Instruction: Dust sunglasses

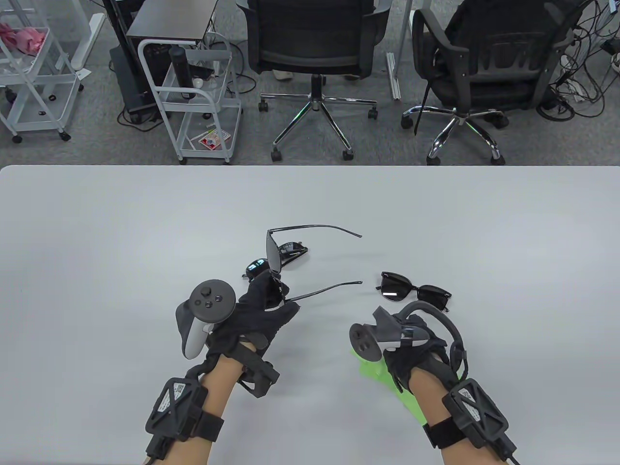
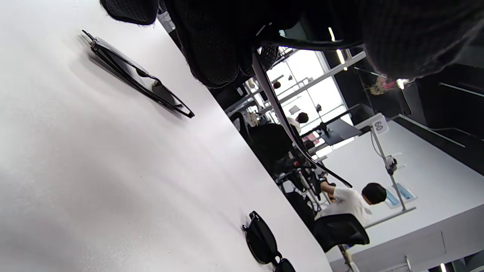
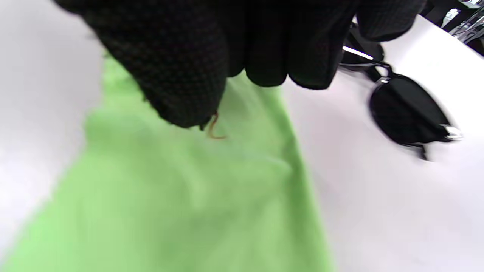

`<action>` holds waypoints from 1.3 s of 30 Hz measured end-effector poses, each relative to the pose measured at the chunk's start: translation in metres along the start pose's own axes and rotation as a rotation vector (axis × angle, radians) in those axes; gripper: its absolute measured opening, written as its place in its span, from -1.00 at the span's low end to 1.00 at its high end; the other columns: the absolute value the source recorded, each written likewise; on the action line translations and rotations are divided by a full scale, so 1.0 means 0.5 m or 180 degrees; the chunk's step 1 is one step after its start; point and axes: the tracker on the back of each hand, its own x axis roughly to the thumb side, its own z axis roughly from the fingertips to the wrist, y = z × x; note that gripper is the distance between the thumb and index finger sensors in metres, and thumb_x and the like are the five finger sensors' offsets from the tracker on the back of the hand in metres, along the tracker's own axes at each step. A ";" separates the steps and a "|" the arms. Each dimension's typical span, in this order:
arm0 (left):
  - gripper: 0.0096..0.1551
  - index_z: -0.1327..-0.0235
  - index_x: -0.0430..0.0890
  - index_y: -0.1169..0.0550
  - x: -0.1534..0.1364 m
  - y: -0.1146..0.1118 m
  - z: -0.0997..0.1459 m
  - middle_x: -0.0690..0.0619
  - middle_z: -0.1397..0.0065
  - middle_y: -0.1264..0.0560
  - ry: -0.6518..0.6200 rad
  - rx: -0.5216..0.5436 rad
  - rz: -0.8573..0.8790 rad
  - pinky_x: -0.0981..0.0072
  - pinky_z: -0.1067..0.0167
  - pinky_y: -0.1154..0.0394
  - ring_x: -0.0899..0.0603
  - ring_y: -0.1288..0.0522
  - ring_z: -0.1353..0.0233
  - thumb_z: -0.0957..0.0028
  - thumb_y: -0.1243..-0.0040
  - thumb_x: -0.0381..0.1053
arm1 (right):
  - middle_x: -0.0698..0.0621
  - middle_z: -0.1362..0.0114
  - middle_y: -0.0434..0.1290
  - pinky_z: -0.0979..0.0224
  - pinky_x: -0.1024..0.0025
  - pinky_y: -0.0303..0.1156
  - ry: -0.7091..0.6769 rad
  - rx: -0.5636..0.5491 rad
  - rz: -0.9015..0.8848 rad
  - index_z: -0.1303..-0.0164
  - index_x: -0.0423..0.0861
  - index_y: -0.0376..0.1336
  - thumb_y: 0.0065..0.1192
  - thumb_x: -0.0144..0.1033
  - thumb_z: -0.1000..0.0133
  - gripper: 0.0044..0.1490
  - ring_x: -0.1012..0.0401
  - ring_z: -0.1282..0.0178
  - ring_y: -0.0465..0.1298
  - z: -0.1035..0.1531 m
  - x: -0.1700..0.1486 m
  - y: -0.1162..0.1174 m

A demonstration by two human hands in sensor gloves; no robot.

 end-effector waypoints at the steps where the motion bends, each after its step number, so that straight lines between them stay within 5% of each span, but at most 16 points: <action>1: 0.15 -0.51 0.15 -0.15 0.001 -0.001 0.000 0.28 -0.51 -0.39 -0.0003 0.0001 -0.0010 -0.16 -0.55 -0.23 0.02 -0.54 -0.53 0.32 -0.26 0.57 | -0.15 -0.48 0.42 -0.40 -0.28 0.31 -0.0015 0.0120 0.0040 -0.40 -0.14 0.31 0.70 -0.18 0.18 -0.06 -0.13 -0.35 0.53 -0.006 0.009 0.010; 8: 0.15 -0.51 0.15 -0.15 0.003 -0.002 0.002 0.27 -0.51 -0.39 -0.0018 0.0041 -0.0185 -0.17 -0.54 -0.22 0.01 -0.53 -0.53 0.32 -0.26 0.56 | -0.07 -0.25 0.59 -0.37 -0.18 0.44 -0.0119 -0.0301 0.1166 -0.15 -0.16 0.41 0.75 0.06 0.35 -0.06 0.01 -0.11 0.69 -0.027 0.077 0.010; 10: 0.15 -0.51 0.14 -0.15 0.004 0.000 0.003 0.27 -0.51 -0.39 -0.0018 0.0094 -0.0283 -0.17 -0.54 -0.22 0.01 -0.53 -0.53 0.33 -0.26 0.56 | -0.04 -0.13 0.67 -0.36 -0.11 0.48 -0.0125 -0.0457 0.1082 -0.02 -0.15 0.48 0.70 -0.06 0.25 -0.30 0.07 0.01 0.75 -0.025 0.074 0.011; 16: 0.15 -0.50 0.14 -0.17 0.020 0.007 0.012 0.26 -0.50 -0.40 -0.0100 0.0427 -0.0916 -0.18 -0.54 -0.22 -0.01 -0.54 -0.52 0.35 -0.29 0.54 | -0.01 -0.02 0.72 -0.34 -0.08 0.50 -0.0064 -0.0771 0.0217 0.09 -0.11 0.53 0.65 -0.15 0.20 -0.48 0.10 0.11 0.77 -0.019 0.020 0.020; 22: 0.14 -0.48 0.16 -0.21 0.074 -0.002 0.040 0.27 -0.48 -0.43 -0.0526 0.1132 -0.2629 -0.18 -0.54 -0.24 -0.01 -0.56 -0.50 0.39 -0.32 0.53 | -0.02 -0.08 0.70 -0.32 -0.14 0.47 -0.0234 -0.1723 -0.2606 0.05 -0.08 0.53 0.61 -0.19 0.17 -0.50 0.05 0.04 0.77 0.019 -0.100 0.032; 26: 0.14 -0.47 0.19 -0.22 0.105 -0.030 0.055 0.30 -0.47 -0.44 -0.0837 0.1324 -0.3329 -0.16 -0.55 -0.24 0.02 -0.57 -0.50 0.42 -0.33 0.53 | -0.02 -0.10 0.70 -0.32 -0.15 0.46 -0.0475 -0.2084 -0.3784 0.04 -0.08 0.53 0.61 -0.20 0.16 -0.50 0.05 0.02 0.77 0.032 -0.134 0.044; 31: 0.14 -0.47 0.20 -0.21 0.124 -0.061 0.064 0.31 -0.47 -0.43 -0.1050 0.1364 -0.3702 -0.16 -0.56 -0.22 0.02 -0.56 -0.51 0.43 -0.35 0.52 | -0.01 -0.17 0.69 -0.35 -0.18 0.43 -0.0911 -0.2306 -0.4410 0.01 -0.04 0.53 0.60 -0.25 0.15 -0.52 0.03 -0.07 0.75 0.037 -0.134 0.036; 36: 0.14 -0.46 0.21 -0.20 0.125 -0.068 0.063 0.31 -0.48 -0.42 -0.1123 0.1430 -0.3880 -0.16 -0.56 -0.21 0.02 -0.55 -0.52 0.43 -0.36 0.50 | 0.06 -0.20 0.68 -0.37 -0.19 0.41 -0.1000 -0.2505 -0.4012 0.03 0.03 0.54 0.61 -0.25 0.16 -0.53 0.02 -0.25 0.70 0.053 -0.135 0.017; 39: 0.14 -0.46 0.21 -0.20 0.132 -0.064 0.071 0.32 -0.47 -0.41 -0.1192 0.1586 -0.3885 -0.15 -0.56 -0.22 0.03 -0.55 -0.51 0.43 -0.35 0.51 | 0.01 -0.19 0.68 -0.36 -0.18 0.44 -0.1049 -0.2577 -0.4399 0.01 -0.01 0.53 0.59 -0.24 0.14 -0.52 -0.01 -0.22 0.71 0.053 -0.135 0.020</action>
